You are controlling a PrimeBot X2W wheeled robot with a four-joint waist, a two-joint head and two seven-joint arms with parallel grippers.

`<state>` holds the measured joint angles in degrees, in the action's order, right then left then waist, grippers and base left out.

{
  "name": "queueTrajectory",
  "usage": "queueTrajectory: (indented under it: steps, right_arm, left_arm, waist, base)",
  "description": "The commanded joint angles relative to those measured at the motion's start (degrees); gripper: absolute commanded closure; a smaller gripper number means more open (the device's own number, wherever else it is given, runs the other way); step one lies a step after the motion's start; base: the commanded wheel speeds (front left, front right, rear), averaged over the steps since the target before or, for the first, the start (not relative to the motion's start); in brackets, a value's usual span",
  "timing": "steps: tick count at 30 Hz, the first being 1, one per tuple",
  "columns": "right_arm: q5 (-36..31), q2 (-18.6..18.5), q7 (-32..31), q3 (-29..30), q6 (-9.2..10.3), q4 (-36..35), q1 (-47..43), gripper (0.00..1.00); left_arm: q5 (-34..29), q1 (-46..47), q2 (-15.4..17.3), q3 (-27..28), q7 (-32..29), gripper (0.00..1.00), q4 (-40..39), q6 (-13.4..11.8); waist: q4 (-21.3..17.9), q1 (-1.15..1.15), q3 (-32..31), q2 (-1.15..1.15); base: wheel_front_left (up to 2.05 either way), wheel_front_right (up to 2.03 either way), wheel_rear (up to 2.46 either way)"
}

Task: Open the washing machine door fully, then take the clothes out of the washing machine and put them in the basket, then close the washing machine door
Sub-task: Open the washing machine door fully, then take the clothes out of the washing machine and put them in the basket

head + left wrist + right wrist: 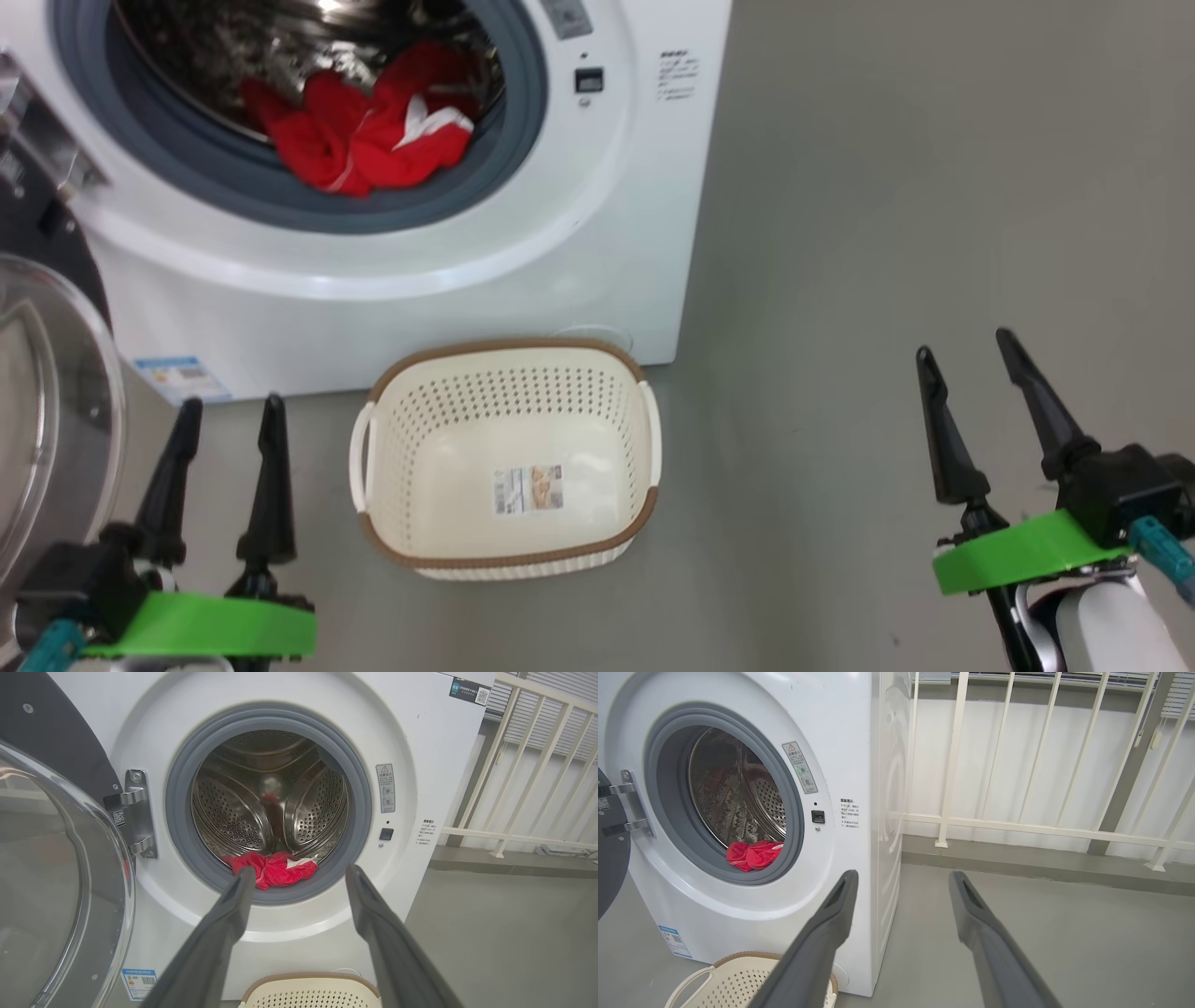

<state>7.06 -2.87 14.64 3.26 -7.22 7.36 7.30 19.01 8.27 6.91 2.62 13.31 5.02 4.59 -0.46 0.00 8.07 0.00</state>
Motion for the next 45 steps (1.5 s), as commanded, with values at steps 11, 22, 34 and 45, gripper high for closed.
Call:
queueTrajectory:
  steps: [11,22,34,45]
  right_arm:
    - [-0.5,0.0,0.4,-2.1,-0.26,-2.4,-4.2,0.00]
    - [-1.5,-0.2,0.4,-2.0,-0.26,-3.6,-7.5,0.00]
    - [-1.4,-0.1,0.4,-2.1,-0.26,-3.8,-8.2,0.00]
    - [-1.1,-0.1,0.4,-2.6,-0.26,-3.2,-8.0,0.00]
  left_arm:
    - [-2.0,-5.4,2.4,0.9,0.9,0.00,1.5,-0.1]
    - [-2.1,-9.1,2.6,0.0,-0.2,0.00,1.1,-0.5]
    - [-2.2,-10.5,3.1,-0.3,-1.6,0.00,-0.3,-1.7]
    - [-2.9,-10.4,2.9,-0.6,-2.4,0.00,-2.0,-4.1]
  waist:
    - [-3.8,0.00,-6.7,0.00]
    - [-4.0,0.00,-9.2,0.00]
    - [-3.8,0.00,-9.2,0.00]
    - [-3.4,0.00,-9.3,0.00]
  base:
    - [0.00,0.00,0.00]
    - [0.00,0.00,0.00]
    - [0.00,0.00,0.00]
    - [0.48,-0.51,0.03]
